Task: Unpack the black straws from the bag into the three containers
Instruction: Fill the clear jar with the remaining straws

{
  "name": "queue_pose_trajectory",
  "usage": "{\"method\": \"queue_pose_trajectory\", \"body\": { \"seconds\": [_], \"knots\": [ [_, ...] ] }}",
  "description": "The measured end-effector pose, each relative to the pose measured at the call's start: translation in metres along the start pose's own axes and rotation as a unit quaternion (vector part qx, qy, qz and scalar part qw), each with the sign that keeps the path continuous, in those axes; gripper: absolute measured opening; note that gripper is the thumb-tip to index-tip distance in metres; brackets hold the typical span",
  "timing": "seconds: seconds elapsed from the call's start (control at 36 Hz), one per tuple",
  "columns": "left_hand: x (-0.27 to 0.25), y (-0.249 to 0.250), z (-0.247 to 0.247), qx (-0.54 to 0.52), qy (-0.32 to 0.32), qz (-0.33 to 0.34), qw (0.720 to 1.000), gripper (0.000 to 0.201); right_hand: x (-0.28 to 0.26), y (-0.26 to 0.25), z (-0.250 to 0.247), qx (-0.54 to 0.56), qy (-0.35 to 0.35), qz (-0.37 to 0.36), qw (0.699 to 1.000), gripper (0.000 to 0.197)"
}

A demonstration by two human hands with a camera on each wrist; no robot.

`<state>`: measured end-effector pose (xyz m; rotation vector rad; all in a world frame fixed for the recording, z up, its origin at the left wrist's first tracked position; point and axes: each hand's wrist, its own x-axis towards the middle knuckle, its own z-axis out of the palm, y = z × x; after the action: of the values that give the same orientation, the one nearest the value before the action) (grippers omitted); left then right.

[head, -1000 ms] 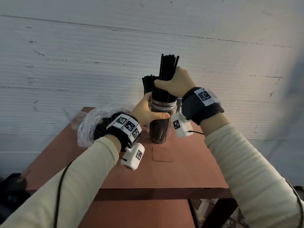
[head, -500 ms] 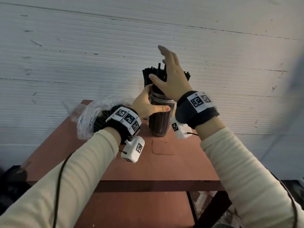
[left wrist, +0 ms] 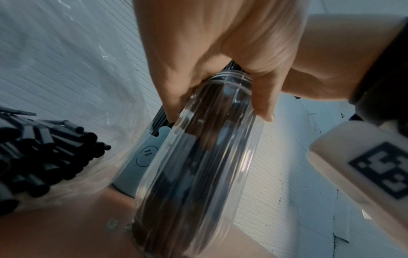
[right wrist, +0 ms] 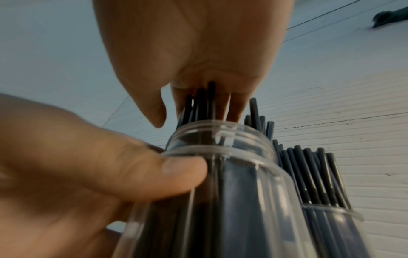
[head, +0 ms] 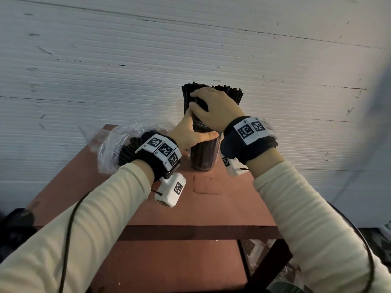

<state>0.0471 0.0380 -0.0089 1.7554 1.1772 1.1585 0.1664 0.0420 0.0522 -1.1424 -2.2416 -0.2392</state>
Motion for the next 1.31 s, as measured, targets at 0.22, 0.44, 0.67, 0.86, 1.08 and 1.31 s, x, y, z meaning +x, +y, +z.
{"method": "queue_pose_trajectory", "body": {
  "seconds": [0.22,0.44,0.67,0.86,1.08,1.31],
  "knots": [
    [-0.015,0.006,-0.031,0.072,0.026,0.022,0.997,0.085,0.002,-0.015,-0.003,0.055,0.107,-0.077,0.990,0.038],
    [-0.045,0.004,-0.094,0.129,0.179,0.016,0.975,0.033,-0.003,-0.055,0.027,0.147,0.098,-0.085,0.981,0.012],
    [-0.071,-0.014,-0.132,0.249,0.166,-0.025,0.954,0.026,-0.009,-0.086,0.071,0.069,-0.250,0.009,0.966,0.032],
    [-0.078,-0.028,-0.141,0.256,0.089,-0.064,0.961,0.054,-0.010,-0.094,0.094,0.027,-0.401,0.024,0.915,0.061],
    [-0.076,-0.032,-0.142,0.249,0.099,-0.056,0.962,0.056,-0.007,-0.096,0.112,0.017,-0.401,0.020,0.916,0.065],
    [-0.072,-0.034,-0.146,0.239,0.087,-0.044,0.966,0.056,-0.004,-0.095,0.111,0.043,-0.389,-0.001,0.920,0.046]
  ]
}}
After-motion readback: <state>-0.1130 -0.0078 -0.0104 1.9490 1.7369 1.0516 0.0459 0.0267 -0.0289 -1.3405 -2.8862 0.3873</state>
